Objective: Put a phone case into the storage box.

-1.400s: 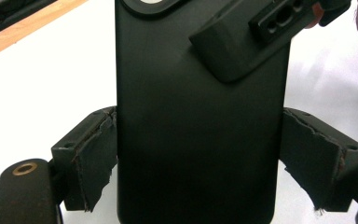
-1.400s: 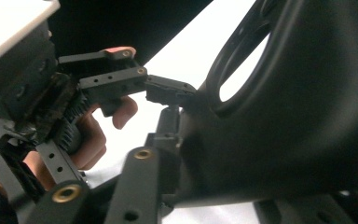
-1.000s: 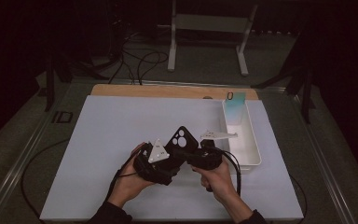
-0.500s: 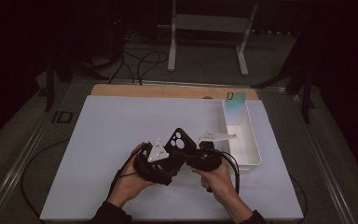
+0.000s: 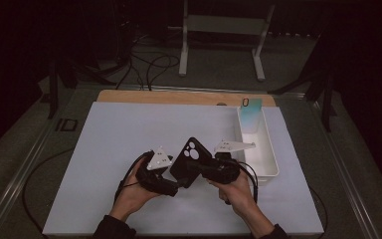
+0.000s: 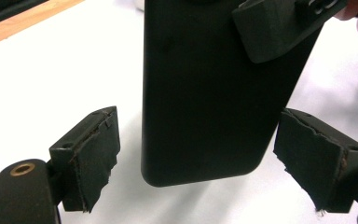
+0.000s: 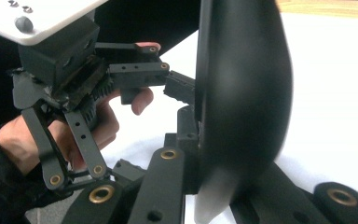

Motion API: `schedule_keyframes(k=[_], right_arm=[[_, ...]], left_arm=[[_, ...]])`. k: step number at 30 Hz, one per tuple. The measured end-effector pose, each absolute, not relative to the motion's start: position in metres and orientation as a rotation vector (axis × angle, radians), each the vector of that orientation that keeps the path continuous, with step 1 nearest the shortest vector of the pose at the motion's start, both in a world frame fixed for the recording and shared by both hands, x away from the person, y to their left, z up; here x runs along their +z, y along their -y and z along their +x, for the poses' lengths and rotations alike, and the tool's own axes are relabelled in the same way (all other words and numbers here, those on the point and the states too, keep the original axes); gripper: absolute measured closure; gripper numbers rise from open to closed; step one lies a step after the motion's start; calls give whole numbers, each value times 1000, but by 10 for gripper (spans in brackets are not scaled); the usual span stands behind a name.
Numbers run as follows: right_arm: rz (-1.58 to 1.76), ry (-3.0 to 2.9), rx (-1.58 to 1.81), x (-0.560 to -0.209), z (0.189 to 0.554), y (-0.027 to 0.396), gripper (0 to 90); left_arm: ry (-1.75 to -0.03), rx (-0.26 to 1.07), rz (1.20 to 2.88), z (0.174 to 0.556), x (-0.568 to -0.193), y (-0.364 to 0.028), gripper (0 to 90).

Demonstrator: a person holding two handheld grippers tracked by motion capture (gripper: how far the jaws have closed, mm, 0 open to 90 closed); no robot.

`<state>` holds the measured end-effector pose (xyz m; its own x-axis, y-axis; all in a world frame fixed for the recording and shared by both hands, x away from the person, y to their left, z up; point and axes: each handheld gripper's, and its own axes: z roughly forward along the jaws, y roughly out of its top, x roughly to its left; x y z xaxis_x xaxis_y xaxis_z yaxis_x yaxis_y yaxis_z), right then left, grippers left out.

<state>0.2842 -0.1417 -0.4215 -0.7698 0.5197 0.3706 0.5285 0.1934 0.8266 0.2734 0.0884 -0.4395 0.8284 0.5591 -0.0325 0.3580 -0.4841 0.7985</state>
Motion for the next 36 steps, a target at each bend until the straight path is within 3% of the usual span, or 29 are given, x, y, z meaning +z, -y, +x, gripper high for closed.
schedule_keyframes(k=[12, 18, 21, 24, 28, 30, 31, 36], right_arm=[[-873, 2478, -1681, -415, 278, 143, 863], [-742, 2499, -1685, -413, 274, 143, 862], [-693, 2512, -1688, -411, 273, 142, 863], [-697, 2520, -1681, -410, 273, 141, 863], [-706, 2536, -1684, -409, 275, 145, 856], [-715, 2540, -1679, -409, 276, 146, 853], [-720, 2556, -1678, -409, 277, 147, 812], [-749, 2591, -1660, -411, 279, 147, 690]], left_arm=[[-610, 218, 2127, 272, -442, -88, 153], [-542, 128, 2116, 270, -442, -88, 203], [-513, 102, 2105, 269, -441, -88, 308], [-516, 99, 2103, 269, -442, -90, 338], [-504, 76, 2099, 269, -443, -94, 491], [-507, 53, 2094, 270, -444, -95, 491], [-508, 48, 2096, 270, -445, -95, 556], [-514, 42, 2101, 272, -447, -96, 681]])
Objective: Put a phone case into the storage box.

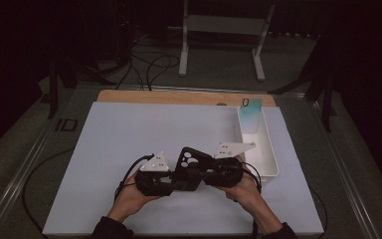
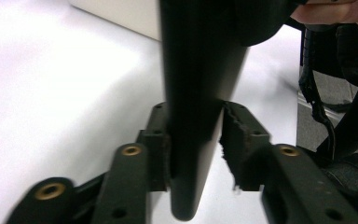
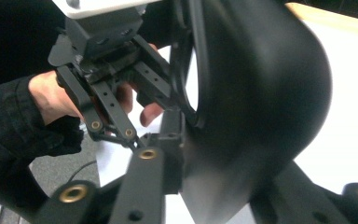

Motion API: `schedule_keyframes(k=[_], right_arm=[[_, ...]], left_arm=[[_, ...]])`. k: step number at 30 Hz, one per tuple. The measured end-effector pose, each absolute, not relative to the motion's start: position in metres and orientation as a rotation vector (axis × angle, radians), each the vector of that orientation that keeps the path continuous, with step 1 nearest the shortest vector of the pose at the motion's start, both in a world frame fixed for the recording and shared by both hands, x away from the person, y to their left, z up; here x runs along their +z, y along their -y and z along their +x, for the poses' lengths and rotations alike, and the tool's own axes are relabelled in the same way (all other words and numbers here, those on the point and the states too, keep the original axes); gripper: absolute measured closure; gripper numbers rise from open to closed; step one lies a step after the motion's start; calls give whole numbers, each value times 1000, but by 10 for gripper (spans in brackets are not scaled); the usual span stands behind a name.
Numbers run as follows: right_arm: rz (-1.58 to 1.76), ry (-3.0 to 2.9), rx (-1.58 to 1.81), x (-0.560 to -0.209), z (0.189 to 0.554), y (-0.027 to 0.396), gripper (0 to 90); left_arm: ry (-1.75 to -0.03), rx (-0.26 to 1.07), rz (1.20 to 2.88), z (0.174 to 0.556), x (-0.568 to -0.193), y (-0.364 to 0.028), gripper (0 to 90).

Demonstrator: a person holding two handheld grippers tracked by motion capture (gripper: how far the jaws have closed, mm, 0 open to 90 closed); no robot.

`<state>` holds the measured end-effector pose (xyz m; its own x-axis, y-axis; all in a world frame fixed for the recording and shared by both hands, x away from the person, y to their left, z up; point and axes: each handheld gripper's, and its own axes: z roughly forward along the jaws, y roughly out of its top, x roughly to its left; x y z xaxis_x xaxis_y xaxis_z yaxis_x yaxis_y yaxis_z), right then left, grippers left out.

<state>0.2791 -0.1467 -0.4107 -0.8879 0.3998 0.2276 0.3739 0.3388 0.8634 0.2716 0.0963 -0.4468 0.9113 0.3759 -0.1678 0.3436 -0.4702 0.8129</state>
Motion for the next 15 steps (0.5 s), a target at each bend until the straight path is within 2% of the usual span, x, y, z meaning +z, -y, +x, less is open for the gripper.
schedule_keyframes(k=[5, 6, 7, 9, 10, 11, 12, 14, 15], right_arm=[[750, -2551, 1621, -411, 280, 147, 578], [750, -2551, 1621, -411, 280, 147, 578], [755, -2552, 1623, -411, 281, 146, 507], [754, -2552, 1619, -411, 280, 146, 477], [757, -2547, 1610, -412, 281, 144, 411], [757, -2547, 1610, -412, 281, 144, 411], [772, -2535, 1566, -412, 280, 142, 333], [794, -2529, 1543, -412, 280, 141, 278], [794, -2529, 1543, -412, 280, 141, 278]], left_arm=[[-486, 27, 2086, 271, -446, -97, 763], [-486, 27, 2086, 271, -446, -97, 785], [-480, 21, 2082, 271, -447, -97, 792], [-470, 22, 2083, 270, -447, -96, 795], [-466, 30, 2085, 269, -447, -95, 796], [-466, 30, 2085, 269, -447, -95, 797], [-470, 42, 2089, 269, -447, -95, 798], [-474, 48, 2089, 269, -446, -96, 799], [-474, 48, 2089, 269, -446, -96, 800]])
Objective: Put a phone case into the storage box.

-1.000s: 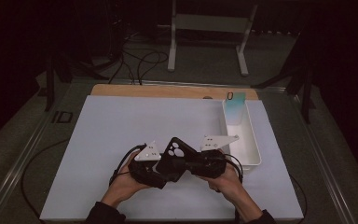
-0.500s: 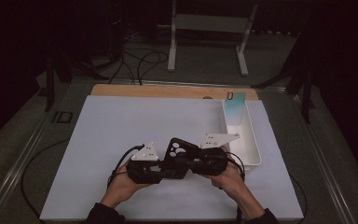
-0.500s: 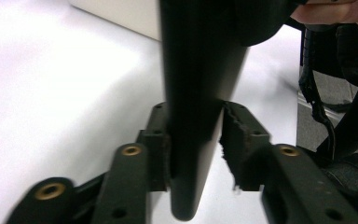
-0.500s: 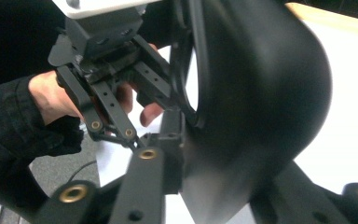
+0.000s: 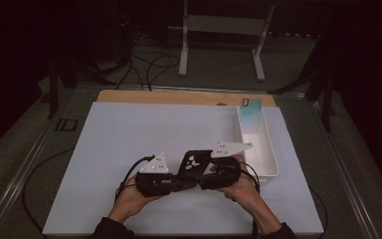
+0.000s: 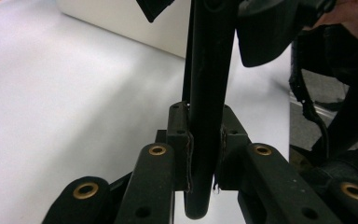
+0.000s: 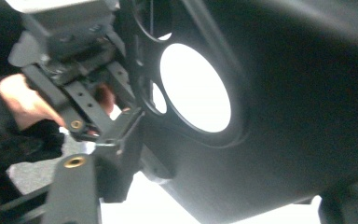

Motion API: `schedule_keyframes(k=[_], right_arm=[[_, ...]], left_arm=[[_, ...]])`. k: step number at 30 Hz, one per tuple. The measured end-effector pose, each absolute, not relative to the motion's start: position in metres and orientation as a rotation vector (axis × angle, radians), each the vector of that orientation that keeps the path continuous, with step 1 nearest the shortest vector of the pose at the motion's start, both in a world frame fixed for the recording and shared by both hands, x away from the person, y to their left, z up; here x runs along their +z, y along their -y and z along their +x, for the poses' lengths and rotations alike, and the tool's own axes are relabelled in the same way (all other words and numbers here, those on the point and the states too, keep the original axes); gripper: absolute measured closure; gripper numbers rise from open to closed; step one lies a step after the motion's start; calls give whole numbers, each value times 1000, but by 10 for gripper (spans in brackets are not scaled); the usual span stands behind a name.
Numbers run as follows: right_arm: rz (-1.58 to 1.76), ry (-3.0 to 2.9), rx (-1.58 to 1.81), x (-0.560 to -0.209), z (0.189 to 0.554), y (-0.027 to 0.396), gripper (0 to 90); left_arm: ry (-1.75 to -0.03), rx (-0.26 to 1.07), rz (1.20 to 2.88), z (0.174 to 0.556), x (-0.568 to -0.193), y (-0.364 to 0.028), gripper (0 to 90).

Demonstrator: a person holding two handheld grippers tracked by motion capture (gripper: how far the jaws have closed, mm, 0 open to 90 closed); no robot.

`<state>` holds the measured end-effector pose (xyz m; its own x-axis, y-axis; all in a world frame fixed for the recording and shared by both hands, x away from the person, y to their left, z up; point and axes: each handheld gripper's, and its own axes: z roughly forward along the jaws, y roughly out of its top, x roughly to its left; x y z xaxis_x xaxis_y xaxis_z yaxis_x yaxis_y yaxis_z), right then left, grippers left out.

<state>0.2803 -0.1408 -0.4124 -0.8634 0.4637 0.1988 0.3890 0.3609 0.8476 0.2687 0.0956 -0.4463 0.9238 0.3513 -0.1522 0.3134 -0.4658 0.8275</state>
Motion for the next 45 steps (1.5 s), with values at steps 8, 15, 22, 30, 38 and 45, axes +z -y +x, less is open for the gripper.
schedule_keyframes(k=[8, 15, 22, 30, 38, 45], right_arm=[[852, -2503, 1526, -412, 280, 144, 156], [898, -2459, 1548, -410, 279, 150, 133], [932, -2410, 1564, -406, 279, 153, 120], [957, -2358, 1581, -399, 277, 150, 113], [1034, -2285, 1619, -396, 282, 150, 112], [1106, -2256, 1642, -396, 287, 144, 115]], left_arm=[[-515, 93, 2084, 270, -445, -98, 802], [-549, 122, 2082, 271, -446, -98, 802], [-579, 152, 2080, 271, -446, -99, 802], [-599, 165, 2079, 271, -446, -98, 803], [-601, 184, 2077, 270, -446, -98, 803], [-592, 186, 2085, 269, -447, -95, 804]])
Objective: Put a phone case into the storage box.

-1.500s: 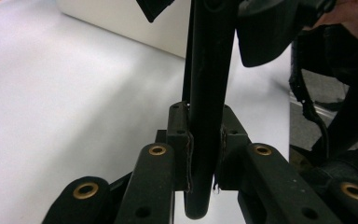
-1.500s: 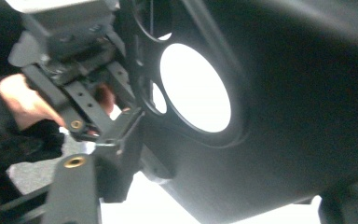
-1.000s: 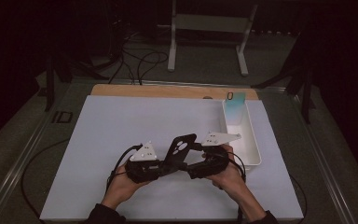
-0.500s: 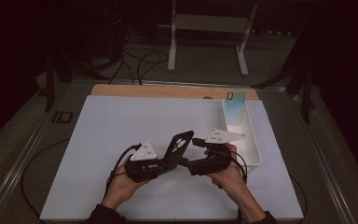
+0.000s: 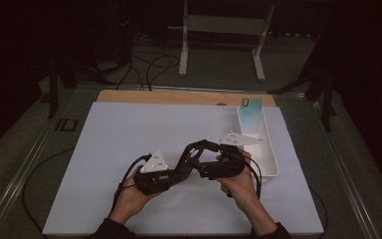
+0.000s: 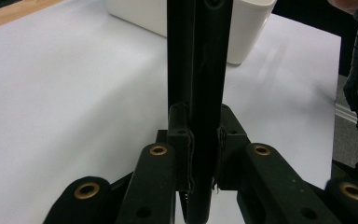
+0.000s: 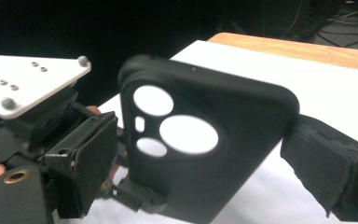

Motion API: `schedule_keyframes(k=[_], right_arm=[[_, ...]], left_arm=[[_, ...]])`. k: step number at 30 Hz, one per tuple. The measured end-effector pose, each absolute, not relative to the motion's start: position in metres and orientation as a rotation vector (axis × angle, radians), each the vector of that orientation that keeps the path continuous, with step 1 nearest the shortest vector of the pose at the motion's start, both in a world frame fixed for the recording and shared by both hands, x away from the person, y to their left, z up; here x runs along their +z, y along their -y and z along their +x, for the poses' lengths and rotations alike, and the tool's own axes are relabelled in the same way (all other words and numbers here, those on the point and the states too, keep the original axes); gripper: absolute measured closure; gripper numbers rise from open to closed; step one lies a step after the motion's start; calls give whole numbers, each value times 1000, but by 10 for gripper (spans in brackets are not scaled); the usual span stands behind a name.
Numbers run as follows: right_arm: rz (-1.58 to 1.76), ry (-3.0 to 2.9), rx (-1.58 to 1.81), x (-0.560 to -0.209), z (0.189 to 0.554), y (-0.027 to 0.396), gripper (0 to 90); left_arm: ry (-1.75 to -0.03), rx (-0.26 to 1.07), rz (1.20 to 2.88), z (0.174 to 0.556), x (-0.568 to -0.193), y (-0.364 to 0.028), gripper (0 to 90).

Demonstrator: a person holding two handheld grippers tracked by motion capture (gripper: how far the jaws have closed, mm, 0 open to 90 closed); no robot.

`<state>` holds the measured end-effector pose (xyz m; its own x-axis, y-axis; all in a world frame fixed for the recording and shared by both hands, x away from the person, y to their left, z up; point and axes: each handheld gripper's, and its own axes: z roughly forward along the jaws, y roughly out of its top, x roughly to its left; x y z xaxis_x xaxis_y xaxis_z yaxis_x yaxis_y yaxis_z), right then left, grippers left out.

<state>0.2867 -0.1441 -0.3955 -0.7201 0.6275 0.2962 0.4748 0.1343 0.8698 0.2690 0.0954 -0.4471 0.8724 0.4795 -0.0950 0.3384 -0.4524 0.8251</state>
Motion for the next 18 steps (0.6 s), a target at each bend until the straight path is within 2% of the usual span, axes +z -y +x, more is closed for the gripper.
schedule_keyframes(k=[18], right_arm=[[1176, -2167, 1684, -399, 289, 130, 106]], left_arm=[[-575, 168, 2078, 267, -449, -91, 806]])
